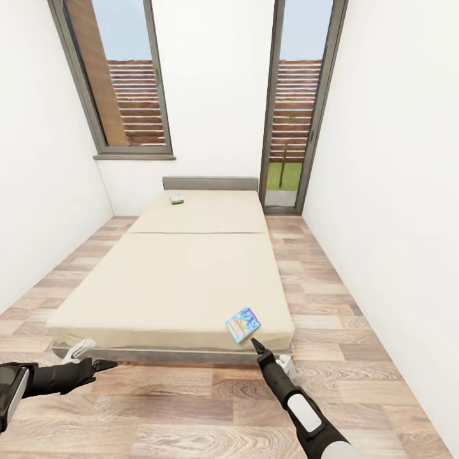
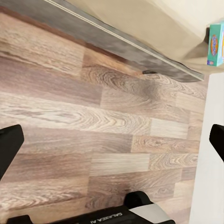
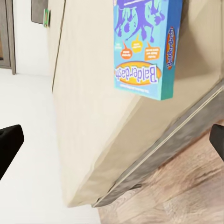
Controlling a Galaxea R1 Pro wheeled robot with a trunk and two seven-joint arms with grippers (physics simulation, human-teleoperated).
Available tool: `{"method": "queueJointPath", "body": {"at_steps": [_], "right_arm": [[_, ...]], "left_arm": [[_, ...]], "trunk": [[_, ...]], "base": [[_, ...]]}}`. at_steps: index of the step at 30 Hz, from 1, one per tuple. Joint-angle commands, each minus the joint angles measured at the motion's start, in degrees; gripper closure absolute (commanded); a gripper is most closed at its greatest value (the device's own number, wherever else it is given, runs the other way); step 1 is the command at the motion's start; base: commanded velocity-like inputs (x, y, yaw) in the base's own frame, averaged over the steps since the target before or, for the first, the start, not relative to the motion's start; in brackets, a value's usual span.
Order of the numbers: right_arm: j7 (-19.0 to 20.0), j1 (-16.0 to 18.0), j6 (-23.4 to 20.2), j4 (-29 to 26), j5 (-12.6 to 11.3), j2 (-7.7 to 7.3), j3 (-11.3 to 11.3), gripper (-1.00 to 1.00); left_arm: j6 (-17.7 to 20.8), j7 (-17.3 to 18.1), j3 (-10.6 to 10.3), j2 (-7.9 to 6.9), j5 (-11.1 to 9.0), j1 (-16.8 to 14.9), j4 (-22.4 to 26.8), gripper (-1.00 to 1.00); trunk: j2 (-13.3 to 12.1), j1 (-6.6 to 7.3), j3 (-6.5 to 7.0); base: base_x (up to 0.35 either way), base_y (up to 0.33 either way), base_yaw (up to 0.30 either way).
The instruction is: Put all the toys in the child's room - the three board games (two on the bed and one on the table), the two jigsaw puzzles on the table, and the tennis ball on the table - inside the toy box on the table in the child's room.
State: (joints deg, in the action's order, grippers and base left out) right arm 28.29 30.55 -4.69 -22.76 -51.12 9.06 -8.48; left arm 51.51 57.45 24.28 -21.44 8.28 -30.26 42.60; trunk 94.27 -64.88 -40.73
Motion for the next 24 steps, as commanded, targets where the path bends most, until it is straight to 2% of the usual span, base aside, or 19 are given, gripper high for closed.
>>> {"method": "queueJointPath", "body": {"at_steps": [1, 11, 17, 24], "right_arm": [[0.3, 0.0, -0.5, 0.0, -0.6, 0.03, -0.3, -1.00], [1.1, 0.0, -0.5, 0.0, -0.6, -0.07, -0.4, -1.00], [3.0, 0.0, -0.7, 0.0, -0.6, 0.06, -0.4, -1.00], [3.9, 0.0, -1.8, -0.3, -0.6, 0.35, -0.5, -1.00]], "left_arm": [[0.3, 0.6, 0.2, 0.05, 0.6, -0.1, 0.0, -1.00], [0.3, 0.5, 0.2, 0.10, 0.5, -0.1, 0.0, -1.00], [0.5, 0.6, 0.2, 0.08, 0.4, -0.1, 0.0, -1.00], [0.6, 0.6, 0.5, -0.09, 0.5, -0.1, 0.0, -1.00]], "trunk": [[0.4, -0.22, -0.24], [4.5, -2.42, -2.03], [4.5, -2.42, -2.03], [7.3, -3.95, -3.29]], "base": [[0.000, 0.000, 0.000], [0.000, 0.000, 0.000], [0.000, 0.000, 0.000], [0.000, 0.000, 0.000]]}}
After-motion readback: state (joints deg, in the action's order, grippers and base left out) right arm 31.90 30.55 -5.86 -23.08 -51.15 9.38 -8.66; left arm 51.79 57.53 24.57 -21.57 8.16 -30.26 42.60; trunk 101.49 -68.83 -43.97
